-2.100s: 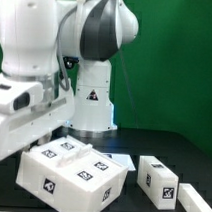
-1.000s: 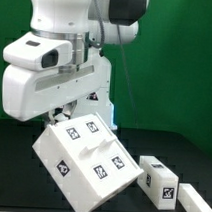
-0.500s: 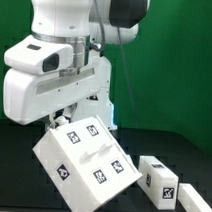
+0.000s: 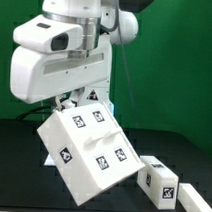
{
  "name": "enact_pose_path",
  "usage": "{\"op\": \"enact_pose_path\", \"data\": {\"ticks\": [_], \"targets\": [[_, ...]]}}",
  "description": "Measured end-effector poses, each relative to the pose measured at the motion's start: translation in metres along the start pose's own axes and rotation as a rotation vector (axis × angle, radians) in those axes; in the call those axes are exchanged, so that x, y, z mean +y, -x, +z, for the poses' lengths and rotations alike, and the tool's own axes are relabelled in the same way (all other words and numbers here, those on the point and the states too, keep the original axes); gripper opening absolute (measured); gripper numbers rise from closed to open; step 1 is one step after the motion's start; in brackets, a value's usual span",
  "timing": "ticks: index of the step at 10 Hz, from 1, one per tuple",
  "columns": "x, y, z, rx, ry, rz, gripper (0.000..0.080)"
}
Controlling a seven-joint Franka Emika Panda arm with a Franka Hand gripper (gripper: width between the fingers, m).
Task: Assemble cabinet
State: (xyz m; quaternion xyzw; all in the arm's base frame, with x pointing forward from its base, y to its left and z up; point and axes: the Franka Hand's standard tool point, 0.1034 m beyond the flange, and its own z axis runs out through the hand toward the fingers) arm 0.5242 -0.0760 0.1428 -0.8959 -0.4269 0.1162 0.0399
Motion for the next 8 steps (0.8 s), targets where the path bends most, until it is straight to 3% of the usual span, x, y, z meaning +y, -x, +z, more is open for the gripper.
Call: {"op": "enact_pose_path", "data": {"ticks": [4, 5, 6, 8], "targets": [[0.000, 0.002, 0.002, -0.009, -0.002, 0.017, 0.0212], [-0.002, 0.004, -0.008, -0.028, 0.022, 0.064, 0.0212], [-0.007, 0.005, -0.014, -0.042, 0.026, 0.112, 0.0212], [-0.015, 0.000, -0.012, -0.088, 0.007, 0.241, 0.0212]]}}
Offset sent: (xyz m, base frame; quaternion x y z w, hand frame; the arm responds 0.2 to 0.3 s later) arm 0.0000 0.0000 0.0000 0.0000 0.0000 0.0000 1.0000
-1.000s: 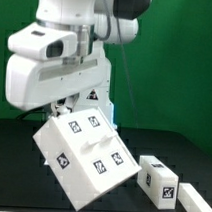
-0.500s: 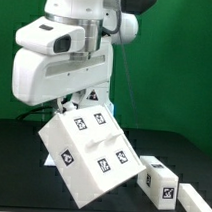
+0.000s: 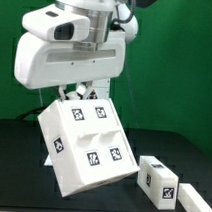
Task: Assemble cabinet
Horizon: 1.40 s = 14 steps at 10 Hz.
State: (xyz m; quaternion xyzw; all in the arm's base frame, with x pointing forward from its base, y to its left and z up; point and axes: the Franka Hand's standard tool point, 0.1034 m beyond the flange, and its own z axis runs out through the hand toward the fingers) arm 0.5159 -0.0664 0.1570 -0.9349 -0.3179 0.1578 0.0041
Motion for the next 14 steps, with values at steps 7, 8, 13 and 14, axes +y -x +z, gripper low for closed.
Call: {"op": "enact_pose_path", "data": {"ticks": [7, 8, 13, 14], "targets": [[-0.015, 0.005, 0.011, -0.073, -0.035, 0.144, 0.0212], [-0.022, 0.006, 0.014, -0.104, -0.036, 0.181, 0.0212], [-0.029, 0.005, 0.024, -0.169, -0.067, 0.201, 0.0212], [-0.031, 0.006, 0.025, -0.187, -0.076, 0.208, 0.0212]]}}
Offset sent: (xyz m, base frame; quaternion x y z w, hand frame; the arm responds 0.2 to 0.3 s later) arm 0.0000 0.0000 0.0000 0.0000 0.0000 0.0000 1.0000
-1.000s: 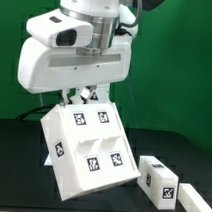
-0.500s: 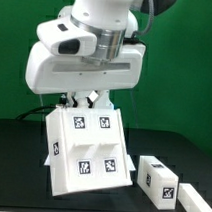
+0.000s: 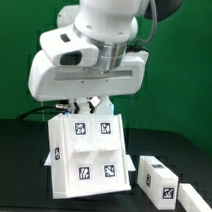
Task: Assemble cabinet
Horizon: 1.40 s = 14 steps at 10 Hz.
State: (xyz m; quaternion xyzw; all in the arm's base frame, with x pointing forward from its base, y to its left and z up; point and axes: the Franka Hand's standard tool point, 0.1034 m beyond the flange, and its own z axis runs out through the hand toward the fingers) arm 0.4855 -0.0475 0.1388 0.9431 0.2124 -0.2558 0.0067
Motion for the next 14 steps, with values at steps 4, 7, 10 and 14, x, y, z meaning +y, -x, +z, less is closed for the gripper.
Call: {"op": "enact_pose_path", "data": {"ticks": [4, 7, 10, 14], "targets": [[-0.008, 0.003, -0.001, -0.174, -0.055, 0.021, 0.0212], [-0.004, -0.005, 0.000, -0.153, -0.045, 0.000, 0.0329], [-0.003, -0.010, -0.009, -0.115, -0.029, -0.038, 0.0638], [-0.026, 0.011, -0.014, -0.041, 0.000, -0.001, 0.0649]]}}
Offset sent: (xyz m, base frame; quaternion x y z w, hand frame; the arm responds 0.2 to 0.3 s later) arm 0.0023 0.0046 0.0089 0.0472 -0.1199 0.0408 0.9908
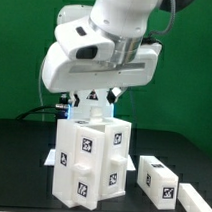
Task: Assemble cabinet
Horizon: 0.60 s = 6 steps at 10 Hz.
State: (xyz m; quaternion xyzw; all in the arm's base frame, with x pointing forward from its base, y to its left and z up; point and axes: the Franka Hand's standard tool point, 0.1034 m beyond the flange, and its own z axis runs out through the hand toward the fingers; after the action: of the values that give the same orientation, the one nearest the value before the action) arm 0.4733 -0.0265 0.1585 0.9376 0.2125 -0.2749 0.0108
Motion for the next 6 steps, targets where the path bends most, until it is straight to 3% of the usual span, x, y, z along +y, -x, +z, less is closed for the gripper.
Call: {"op": "enact_pose_path", "data": {"ticks": [3, 6], "targets": [[-0.007, 0.003, 0.011, 0.097, 0.029, -0.001, 0.0649], [-0.007, 0.003, 0.012, 0.094, 0.028, 0.000, 0.0649]]}}
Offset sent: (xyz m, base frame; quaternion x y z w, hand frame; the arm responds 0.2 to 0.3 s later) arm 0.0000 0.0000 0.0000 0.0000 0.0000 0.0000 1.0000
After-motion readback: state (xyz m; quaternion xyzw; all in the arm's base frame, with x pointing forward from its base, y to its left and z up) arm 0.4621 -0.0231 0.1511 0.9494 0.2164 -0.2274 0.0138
